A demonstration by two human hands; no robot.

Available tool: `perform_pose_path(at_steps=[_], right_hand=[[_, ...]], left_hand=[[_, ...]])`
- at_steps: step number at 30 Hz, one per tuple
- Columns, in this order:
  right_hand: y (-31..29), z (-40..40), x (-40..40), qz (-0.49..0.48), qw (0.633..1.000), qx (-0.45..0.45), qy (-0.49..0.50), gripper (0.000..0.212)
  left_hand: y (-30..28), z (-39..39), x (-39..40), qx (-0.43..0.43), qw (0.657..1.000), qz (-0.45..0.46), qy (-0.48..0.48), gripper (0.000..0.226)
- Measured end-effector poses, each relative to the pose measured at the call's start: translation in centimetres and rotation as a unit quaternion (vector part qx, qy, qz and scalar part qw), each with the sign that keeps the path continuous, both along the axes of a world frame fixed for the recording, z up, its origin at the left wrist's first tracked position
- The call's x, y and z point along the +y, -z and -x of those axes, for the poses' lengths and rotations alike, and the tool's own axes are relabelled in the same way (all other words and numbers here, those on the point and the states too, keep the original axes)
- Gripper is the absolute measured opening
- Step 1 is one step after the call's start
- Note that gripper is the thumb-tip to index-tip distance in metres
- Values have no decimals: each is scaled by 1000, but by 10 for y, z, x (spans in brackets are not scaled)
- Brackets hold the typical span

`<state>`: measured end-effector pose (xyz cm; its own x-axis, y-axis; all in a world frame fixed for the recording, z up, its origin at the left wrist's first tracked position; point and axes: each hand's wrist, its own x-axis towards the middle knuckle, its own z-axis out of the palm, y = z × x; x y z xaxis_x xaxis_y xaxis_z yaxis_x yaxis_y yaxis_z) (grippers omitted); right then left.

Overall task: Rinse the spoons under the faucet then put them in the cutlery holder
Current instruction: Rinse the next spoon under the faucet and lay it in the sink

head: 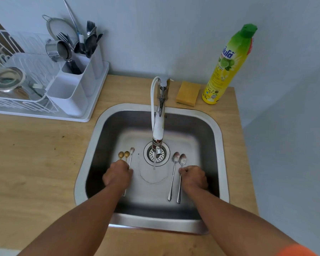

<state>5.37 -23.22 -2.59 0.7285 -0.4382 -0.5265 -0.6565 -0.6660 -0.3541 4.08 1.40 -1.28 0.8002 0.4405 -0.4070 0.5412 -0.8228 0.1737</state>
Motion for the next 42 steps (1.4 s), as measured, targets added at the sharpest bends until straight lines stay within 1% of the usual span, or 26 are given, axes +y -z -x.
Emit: perform_pose_path(at_steps=[2, 4, 5, 9, 11, 14, 17, 20, 22, 24, 26, 28, 30, 32, 34, 36, 38, 40, 42], right_hand=[[1, 2, 3, 10, 1000, 2, -17, 21], [11, 5, -10, 31, 999, 21, -13, 21], [12, 7, -10, 35, 999, 20, -21, 21], [14, 9, -14, 35, 998, 6, -43, 22], [13, 9, -17, 33, 999, -4, -39, 21], [14, 10, -22, 13, 999, -13, -29, 21], [12, 10, -22, -4, 1000, -14, -22, 21], [9, 11, -18, -21, 998, -46, -28, 26], [5, 11, -13, -34, 996, -74, -40, 28], [5, 11, -6, -69, 992, -87, -61, 25], [5, 9, 2, -137, 983, -83, -93, 20], [5, 5, 11, -217, 965, -83, -124, 13], [4, 2, 19, -280, 944, -84, -151, 12], [2, -2, 23, -323, 929, -80, -161, 13], [-1, -6, 24, -351, 922, -70, -145, 10], [-3, -10, 22, -383, 917, -50, -104, 8], [-4, -12, 21, -399, 912, -33, -88, 9], [-4, -12, 20, -402, 909, -35, -104, 7], [-3, -10, 19, -402, 906, -51, -125, 7]], left_hand=[[3, 4, 4, -4, 1000, 0, -9, 15], [22, -1, -8, 12, 1000, 0, 8, 15], [22, 0, -7, 12, 1000, 4, 2, 16], [28, -6, -6, 12, 996, 60, -59, 15], [30, -11, -9, 33, 992, 89, -86, 15], [31, -17, -16, 82, 991, 95, -54, 24], [31, -19, -21, 123, 990, 67, -3, 23], [28, -16, -28, 130, 991, 20, 37, 24], [27, -14, -32, 132, 990, 19, 51, 25], [25, -14, -34, 130, 989, 65, 33, 25], [24, -15, -36, 114, 979, 166, -12, 24], [18, -12, -39, 95, 956, 276, -21, 31], [10, -6, -41, 85, 925, 369, -28, 36], [2, -3, -44, 77, 902, 424, -29, 32], [-3, 1, -46, 76, 884, 460, -25, 29], [-5, 5, -47, 82, 866, 492, -23, 27], [-6, 9, -47, 95, 855, 509, -11, 23], [-7, 12, -45, 100, 866, 490, 11, 19], [-7, 10, -41, 84, 883, 460, 31, 12]])
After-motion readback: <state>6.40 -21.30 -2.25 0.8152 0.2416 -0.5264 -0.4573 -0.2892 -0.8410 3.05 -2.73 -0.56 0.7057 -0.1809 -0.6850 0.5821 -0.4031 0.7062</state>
